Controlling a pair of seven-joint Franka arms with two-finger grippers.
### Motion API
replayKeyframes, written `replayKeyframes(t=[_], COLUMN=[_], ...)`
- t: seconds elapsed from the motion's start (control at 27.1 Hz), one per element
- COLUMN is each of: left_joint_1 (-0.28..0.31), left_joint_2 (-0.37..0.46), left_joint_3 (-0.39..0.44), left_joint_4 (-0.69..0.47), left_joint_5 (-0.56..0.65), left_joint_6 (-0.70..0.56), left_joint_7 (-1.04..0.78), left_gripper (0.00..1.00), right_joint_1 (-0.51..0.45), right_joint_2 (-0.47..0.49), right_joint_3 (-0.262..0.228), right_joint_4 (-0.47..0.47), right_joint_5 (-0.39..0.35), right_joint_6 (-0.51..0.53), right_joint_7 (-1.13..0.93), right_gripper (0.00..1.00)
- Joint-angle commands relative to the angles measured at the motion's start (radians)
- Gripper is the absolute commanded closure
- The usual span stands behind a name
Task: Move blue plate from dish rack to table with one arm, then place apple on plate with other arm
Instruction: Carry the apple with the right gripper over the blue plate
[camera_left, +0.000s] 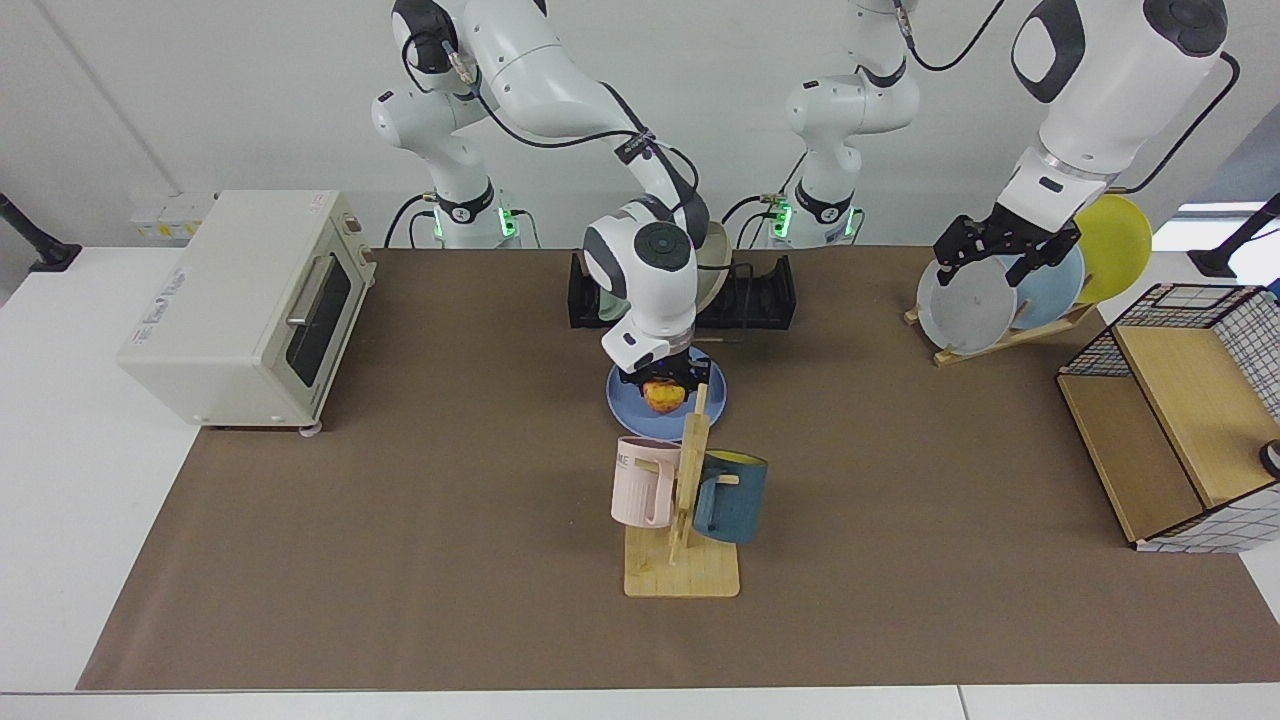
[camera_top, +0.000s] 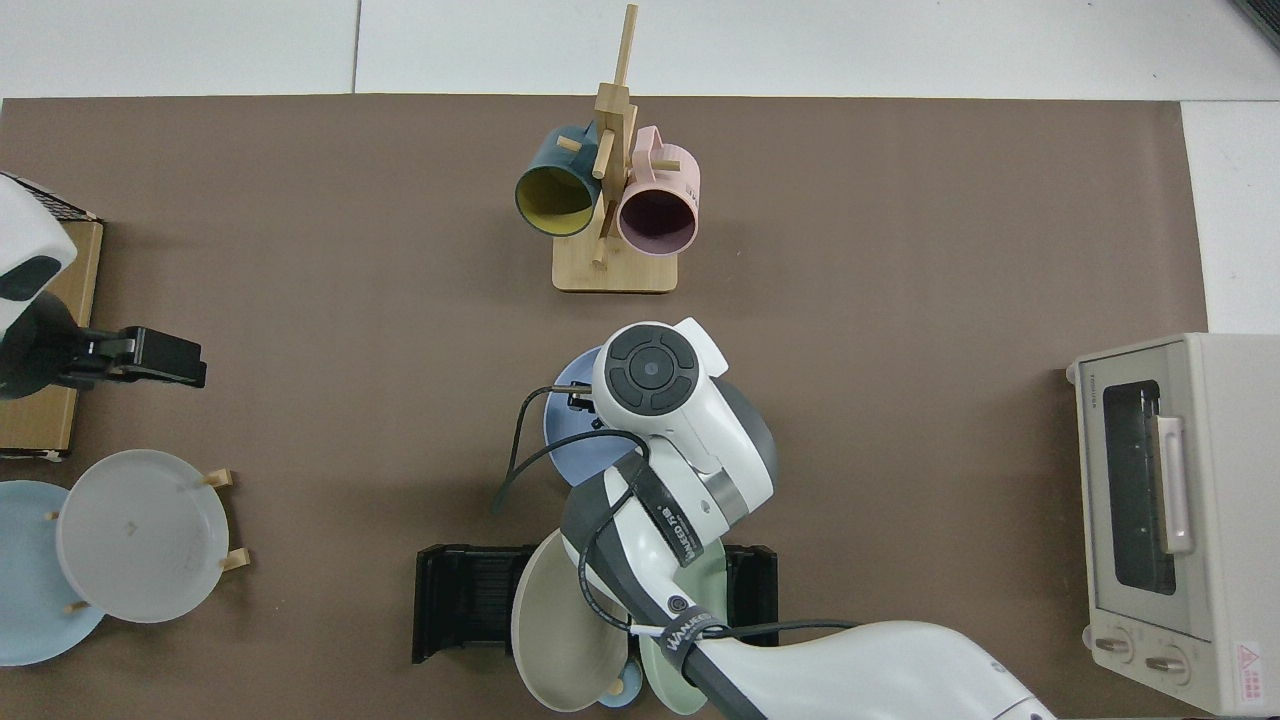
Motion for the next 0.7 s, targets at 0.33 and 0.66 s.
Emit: replayKeyframes(t=[0.33, 0.66], left_joint_1=[-0.006, -0.009], left_joint_2=[-0.013, -0.012], left_joint_3=[0.002, 0.002], left_joint_4=[-0.017, -0.017], left_joint_5=[-0.013, -0.013], left_joint_6=[0.014, 0.017], left_joint_7=[-0.001, -0.003], left_gripper=[0.00, 0.00], right_joint_1=[-0.038, -0.219], right_joint_2=[-0.037, -0.089], right_joint_3=[-0.013, -0.013], right_joint_4=[0.026, 0.177], right_joint_5=[0.016, 0.022], right_joint_6=[-0.126, -0.315], right_joint_7=[-0.122, -0.303], right_gripper=[0.00, 0.00])
